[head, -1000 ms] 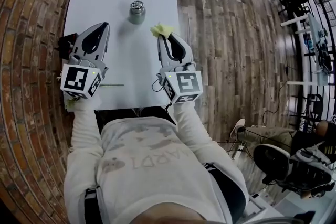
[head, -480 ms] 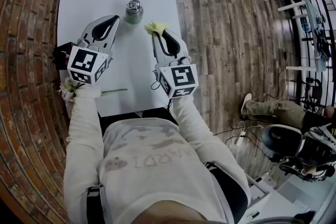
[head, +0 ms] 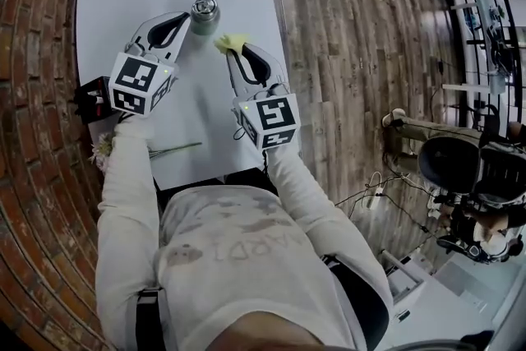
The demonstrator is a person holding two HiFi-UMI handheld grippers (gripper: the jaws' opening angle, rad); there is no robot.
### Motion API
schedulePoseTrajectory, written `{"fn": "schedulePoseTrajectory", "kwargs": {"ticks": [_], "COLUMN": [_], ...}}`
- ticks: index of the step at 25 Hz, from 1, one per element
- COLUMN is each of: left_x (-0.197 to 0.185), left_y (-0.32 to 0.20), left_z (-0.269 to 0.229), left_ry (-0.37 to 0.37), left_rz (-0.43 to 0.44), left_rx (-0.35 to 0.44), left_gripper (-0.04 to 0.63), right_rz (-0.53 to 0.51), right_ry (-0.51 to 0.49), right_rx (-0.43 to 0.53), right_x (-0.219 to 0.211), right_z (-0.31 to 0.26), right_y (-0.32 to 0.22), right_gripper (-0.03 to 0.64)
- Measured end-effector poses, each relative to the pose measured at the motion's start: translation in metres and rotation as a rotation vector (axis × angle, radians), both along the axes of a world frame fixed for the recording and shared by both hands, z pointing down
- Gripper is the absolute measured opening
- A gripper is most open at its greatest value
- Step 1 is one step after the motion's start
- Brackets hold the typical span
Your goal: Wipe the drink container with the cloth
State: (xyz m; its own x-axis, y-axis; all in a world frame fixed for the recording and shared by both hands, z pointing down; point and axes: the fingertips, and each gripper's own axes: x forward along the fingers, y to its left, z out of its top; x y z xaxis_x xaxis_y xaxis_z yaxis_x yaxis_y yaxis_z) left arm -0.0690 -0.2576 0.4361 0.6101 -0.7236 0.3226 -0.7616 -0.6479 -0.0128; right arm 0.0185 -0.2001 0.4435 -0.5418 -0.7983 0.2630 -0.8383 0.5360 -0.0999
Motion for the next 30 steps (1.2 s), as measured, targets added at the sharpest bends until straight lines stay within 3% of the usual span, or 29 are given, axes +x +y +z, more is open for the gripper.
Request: {"fn": "schedulePoseTrajectory", "kwargs": {"ticks": [17,30], "left_x": [0.014,0.016], "left_y": [-0.036,-0.041], "left_z": [0.048,0.046], "left_ry": [-0.067,-0.07], "left_rz": [0.088,0.118], "left_rx": [-0.094,-0.103], "left_gripper": [0.002,0.002], "right_rz": [-0.003,-0.06], "right_ry": [0.075,0.161], "right_rx": [-0.073,-0.119], "right_x": [-0.022,-0.061], "right_z": [0.042,0.079], "right_y": [-0.019,-0.045], "right_gripper": [0.072,0.074]}}
